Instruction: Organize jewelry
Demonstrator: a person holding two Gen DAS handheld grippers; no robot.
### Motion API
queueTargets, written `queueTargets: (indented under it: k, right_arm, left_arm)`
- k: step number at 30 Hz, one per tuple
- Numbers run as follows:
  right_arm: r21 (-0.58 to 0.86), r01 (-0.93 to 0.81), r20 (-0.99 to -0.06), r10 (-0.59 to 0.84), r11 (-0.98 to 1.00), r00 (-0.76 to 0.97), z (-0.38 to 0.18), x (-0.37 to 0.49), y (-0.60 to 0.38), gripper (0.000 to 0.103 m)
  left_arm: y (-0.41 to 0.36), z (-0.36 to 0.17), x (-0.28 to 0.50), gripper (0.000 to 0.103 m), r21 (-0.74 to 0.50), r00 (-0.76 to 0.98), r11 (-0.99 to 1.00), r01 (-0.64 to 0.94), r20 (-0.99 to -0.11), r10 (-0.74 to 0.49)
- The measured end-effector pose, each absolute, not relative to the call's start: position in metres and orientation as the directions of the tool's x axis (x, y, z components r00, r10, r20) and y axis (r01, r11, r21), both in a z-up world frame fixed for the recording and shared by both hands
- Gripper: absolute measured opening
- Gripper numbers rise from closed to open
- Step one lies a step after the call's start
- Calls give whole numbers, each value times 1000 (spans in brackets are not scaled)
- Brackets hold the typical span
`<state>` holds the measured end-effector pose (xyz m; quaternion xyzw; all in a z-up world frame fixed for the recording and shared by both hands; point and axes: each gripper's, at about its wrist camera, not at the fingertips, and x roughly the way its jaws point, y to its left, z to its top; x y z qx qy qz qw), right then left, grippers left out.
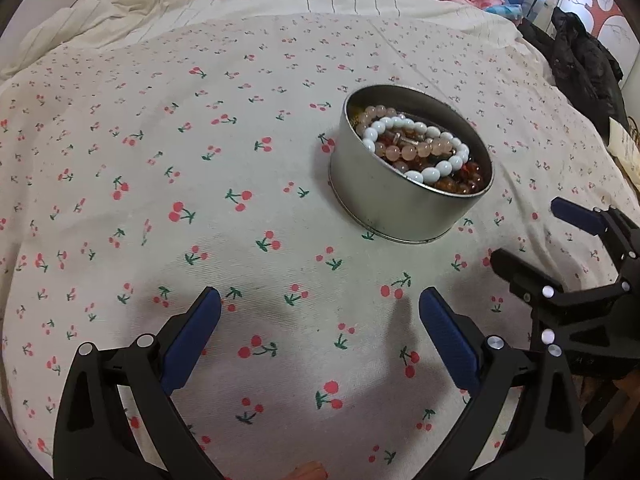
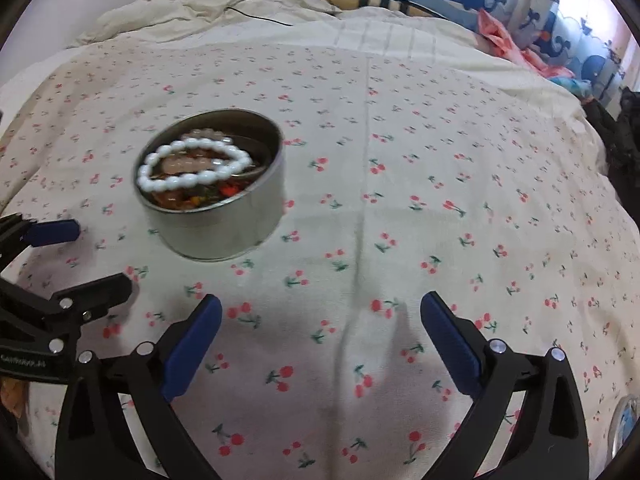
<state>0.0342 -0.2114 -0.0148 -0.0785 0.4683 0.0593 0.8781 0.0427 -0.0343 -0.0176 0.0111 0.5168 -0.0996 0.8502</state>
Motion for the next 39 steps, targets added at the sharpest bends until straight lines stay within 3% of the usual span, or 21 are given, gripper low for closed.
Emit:
queueTargets:
  k: [12, 29, 39]
  right_arm:
    - [-70, -155, -845, 24, 985, 534, -31, 43, -218, 95]
    - [-94, -139, -852, -8, 986, 524, -36, 47, -214, 96]
    - [-129, -151, -849, -31, 980, 527, -37, 50, -208, 96]
  left_arm:
    - [-42, -24, 45, 95, -31, 465, 985, 172, -879, -109]
    - [-38, -29, 62, 96, -96, 473, 990, 107, -870, -136]
    - [-45, -31, 67, 96, -54, 474, 994, 100, -875, -95]
